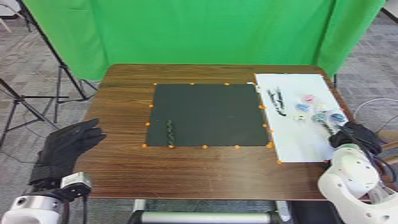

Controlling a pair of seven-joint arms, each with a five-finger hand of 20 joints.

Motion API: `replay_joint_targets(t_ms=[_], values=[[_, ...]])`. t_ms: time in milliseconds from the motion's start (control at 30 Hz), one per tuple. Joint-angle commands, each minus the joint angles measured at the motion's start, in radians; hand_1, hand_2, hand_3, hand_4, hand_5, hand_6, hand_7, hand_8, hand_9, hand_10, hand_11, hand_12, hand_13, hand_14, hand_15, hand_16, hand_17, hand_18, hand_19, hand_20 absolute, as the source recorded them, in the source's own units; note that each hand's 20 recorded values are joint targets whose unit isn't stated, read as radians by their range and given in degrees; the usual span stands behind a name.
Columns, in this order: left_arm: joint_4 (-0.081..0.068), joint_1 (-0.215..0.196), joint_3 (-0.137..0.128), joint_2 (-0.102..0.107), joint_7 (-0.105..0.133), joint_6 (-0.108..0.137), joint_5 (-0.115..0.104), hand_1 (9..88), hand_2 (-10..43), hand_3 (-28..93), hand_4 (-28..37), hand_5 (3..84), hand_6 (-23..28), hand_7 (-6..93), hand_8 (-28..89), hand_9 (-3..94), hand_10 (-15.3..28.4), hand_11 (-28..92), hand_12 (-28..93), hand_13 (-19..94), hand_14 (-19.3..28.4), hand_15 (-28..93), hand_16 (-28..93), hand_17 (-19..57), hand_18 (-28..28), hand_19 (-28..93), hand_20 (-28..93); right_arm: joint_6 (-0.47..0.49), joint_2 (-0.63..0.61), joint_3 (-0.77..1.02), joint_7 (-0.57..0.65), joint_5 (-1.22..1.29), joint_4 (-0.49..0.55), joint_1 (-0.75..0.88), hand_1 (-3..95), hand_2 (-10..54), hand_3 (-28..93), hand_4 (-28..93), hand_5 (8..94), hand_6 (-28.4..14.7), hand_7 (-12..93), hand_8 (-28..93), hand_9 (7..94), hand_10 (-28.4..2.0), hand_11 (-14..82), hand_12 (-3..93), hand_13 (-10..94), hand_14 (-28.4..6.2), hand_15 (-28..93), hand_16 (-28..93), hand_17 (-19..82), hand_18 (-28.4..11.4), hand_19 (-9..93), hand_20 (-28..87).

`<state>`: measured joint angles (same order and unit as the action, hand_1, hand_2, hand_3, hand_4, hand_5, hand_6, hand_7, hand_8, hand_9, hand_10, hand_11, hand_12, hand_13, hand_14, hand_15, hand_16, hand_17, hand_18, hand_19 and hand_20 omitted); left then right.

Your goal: Arrange flowers

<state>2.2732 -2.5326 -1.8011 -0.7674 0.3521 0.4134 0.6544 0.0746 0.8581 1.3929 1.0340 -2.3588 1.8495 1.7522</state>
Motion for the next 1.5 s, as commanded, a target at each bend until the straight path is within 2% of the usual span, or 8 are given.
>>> replay_joint_targets(t_ms=[33,400,733,767,833,1100,1233,1500], values=[[0.0,-0.01,0.001,-0.005,-0.002,-0.005,0.003,27.6,9.0,80,-14.3,47.3,14.5,14.5,-9,40.5,22.8,39,10,30,28.4,62,-13,-8.4,21.4,59,17,-0.062,-0.004,-0.016,-0.002,-0.037,-0.027,0.023,57.0,-8.1,71,-28,81.0,-5.8,25,15,82.9,-14.8,38.3,29.4,79,-8.7,72,23,42,-23.9,93,-9],[0.006,-0.021,-0.009,-0.009,-0.011,-0.005,0.006,27.7,9.1,80,-14.3,47.4,14.6,14.4,-9,40.5,22.9,39,10,30,28.4,62,-13,-8.4,21.4,59,17,-0.121,-0.026,0.008,-0.026,-0.043,0.074,0.016,56.7,-9.1,74,-28,84.2,-5.2,24,18,86.8,-14.1,40.3,28.6,83,-6.9,71,24,44,-23.0,93,-5],[0.021,-0.045,-0.041,-0.019,-0.027,-0.004,0.016,27.7,9.1,80,-14.2,47.4,14.6,14.4,-9,40.5,22.8,39,10,30,28.4,62,-13,-8.4,21.4,59,17,-0.081,-0.024,-0.077,-0.076,-0.018,0.211,-0.106,56.2,-9.4,76,-28,84.9,-5.1,23,20,87.4,-13.9,41.2,29.2,84,-7.0,72,25,44,-23.7,93,0],[0.022,-0.048,-0.041,-0.016,-0.022,0.001,0.014,27.7,9.1,80,-14.2,47.4,14.6,14.4,-9,40.4,22.8,39,10,30,28.4,62,-13,-8.4,21.4,59,17,-0.069,-0.006,-0.106,-0.082,-0.015,0.207,-0.139,56.1,-9.5,76,-28,85.0,-5.0,23,20,87.5,-13.8,41.2,29.3,84,-7.1,72,25,44,-23.7,93,0],[0.018,-0.041,-0.039,-0.019,-0.037,-0.007,0.013,27.7,9.2,80,-14.2,47.4,14.6,14.4,-9,40.4,22.8,39,10,30,28.4,62,-13,-8.4,21.4,59,17,-0.041,0.022,-0.172,-0.083,-0.003,0.192,-0.201,56.1,-9.5,76,-28,85.2,-5.0,23,20,87.6,-13.8,41.2,29.3,84,-7.1,72,25,44,-23.8,93,1],[0.013,-0.021,-0.024,-0.02,-0.035,-0.01,0.017,27.7,9.2,80,-14.0,47.3,14.6,14.3,-9,40.4,22.9,39,10,30,28.4,62,-13,-8.4,21.4,59,17,0.057,0.169,-0.421,-0.123,-0.008,0.067,-0.376,56.1,-9.5,76,-28,85.4,-5.1,23,21,87.9,-13.8,41.3,29.9,84,-7.1,72,26,44,-24.3,93,3],[0.006,0.002,-0.018,-0.019,-0.047,-0.018,0.024,27.7,9.1,80,-14.0,47.3,14.5,14.2,-9,40.4,22.8,39,10,30,28.4,61,-13,-8.4,21.4,59,17,0.112,0.236,-0.494,-0.14,-0.018,0.011,-0.405,56.1,-9.5,77,-28,85.4,-5.0,23,21,87.9,-13.9,41.3,30.0,84,-7.1,73,26,44,-24.3,93,3],[0.003,0.009,-0.018,-0.021,-0.055,-0.027,0.03,27.7,9.2,80,-14.0,47.3,14.6,14.0,-8,40.4,22.7,39,10,30,28.4,61,-13,-8.4,21.3,59,17,0.195,0.288,-0.604,-0.165,-0.043,-0.041,-0.405,55.4,-9.5,77,-28,85.2,-4.9,23,22,87.8,-13.9,41.6,30.0,84,-7.1,73,26,43,-24.2,93,3]])
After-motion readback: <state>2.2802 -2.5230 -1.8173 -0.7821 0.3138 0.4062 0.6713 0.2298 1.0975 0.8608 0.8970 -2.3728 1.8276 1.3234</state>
